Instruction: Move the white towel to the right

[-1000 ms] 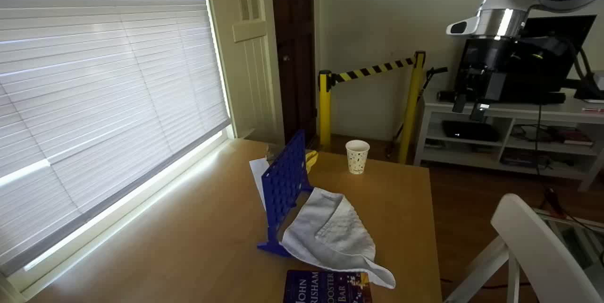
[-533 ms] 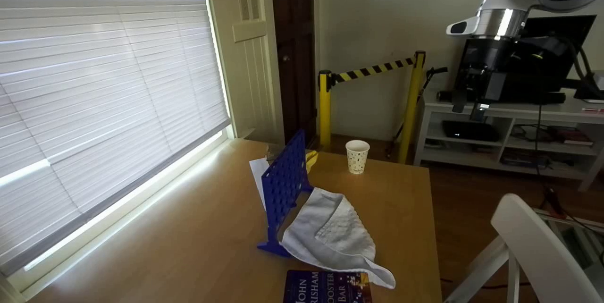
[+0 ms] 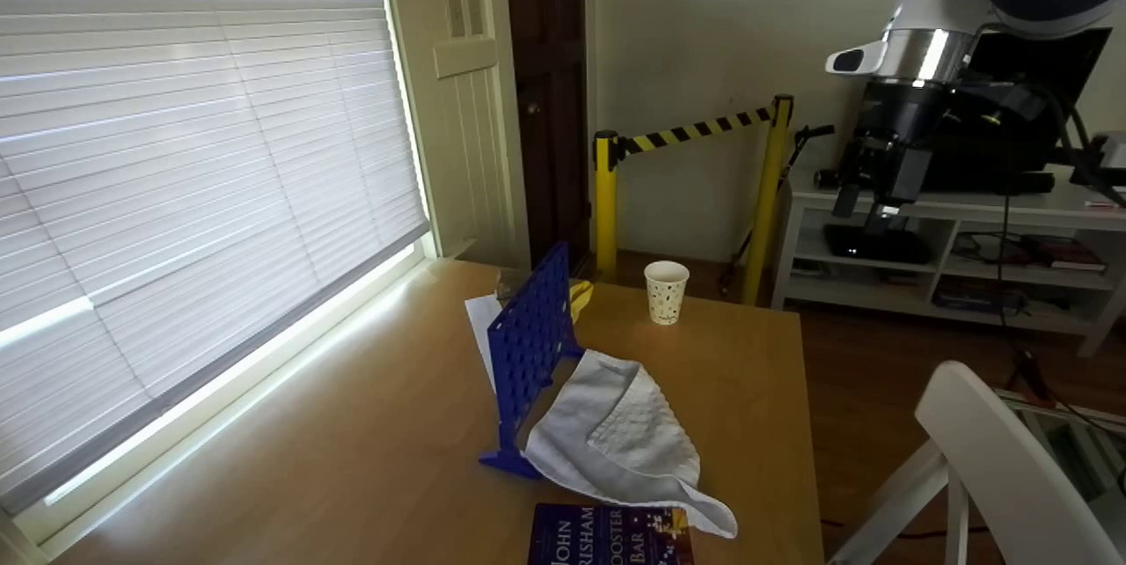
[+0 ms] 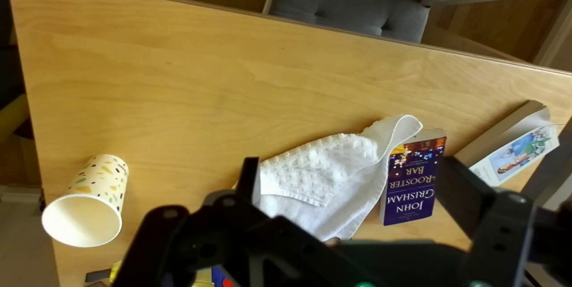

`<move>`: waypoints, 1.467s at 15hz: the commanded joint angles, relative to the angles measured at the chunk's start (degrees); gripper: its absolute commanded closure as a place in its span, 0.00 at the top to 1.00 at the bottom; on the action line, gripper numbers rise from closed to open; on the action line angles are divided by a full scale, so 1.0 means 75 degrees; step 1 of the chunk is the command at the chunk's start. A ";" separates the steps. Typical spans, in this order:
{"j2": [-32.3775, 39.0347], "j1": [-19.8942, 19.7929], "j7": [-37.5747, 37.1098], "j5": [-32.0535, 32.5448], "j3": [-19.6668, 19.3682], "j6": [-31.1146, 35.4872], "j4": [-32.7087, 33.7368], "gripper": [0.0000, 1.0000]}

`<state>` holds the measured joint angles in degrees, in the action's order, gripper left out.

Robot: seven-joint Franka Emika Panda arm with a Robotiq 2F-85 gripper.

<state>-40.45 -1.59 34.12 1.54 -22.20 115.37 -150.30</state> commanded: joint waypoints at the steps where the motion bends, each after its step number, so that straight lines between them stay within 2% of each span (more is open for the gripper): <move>1: 0.0234 0.0103 -0.0210 -0.0497 0.0251 0.1347 -0.0774 1.00; 4: 0.0701 0.0594 -0.0248 -0.1240 0.0357 0.2817 -0.1285 1.00; 5: 0.1119 0.0964 -0.0147 -0.1641 0.0314 0.3257 -0.1086 1.00; 10: 0.2575 0.2502 0.0316 -0.2976 0.0302 0.5912 -0.1216 1.00; 14: 0.3893 0.3557 0.0490 -0.3475 0.0305 0.7492 -0.1226 1.00; 16: 0.4763 0.3757 0.0447 -0.3287 0.0412 0.8680 -0.1216 1.00; 20: 0.6258 0.3905 0.0201 -0.3155 0.0500 0.9900 -0.0929 1.00; 21: 0.6601 0.2580 -0.0804 -0.1726 0.1453 1.0090 -0.0896 1.00; 22: 0.7010 0.3637 0.0046 -0.2774 0.0561 1.0117 -0.0666 1.00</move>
<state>3.68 25.24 33.95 -18.93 -16.96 187.73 -158.45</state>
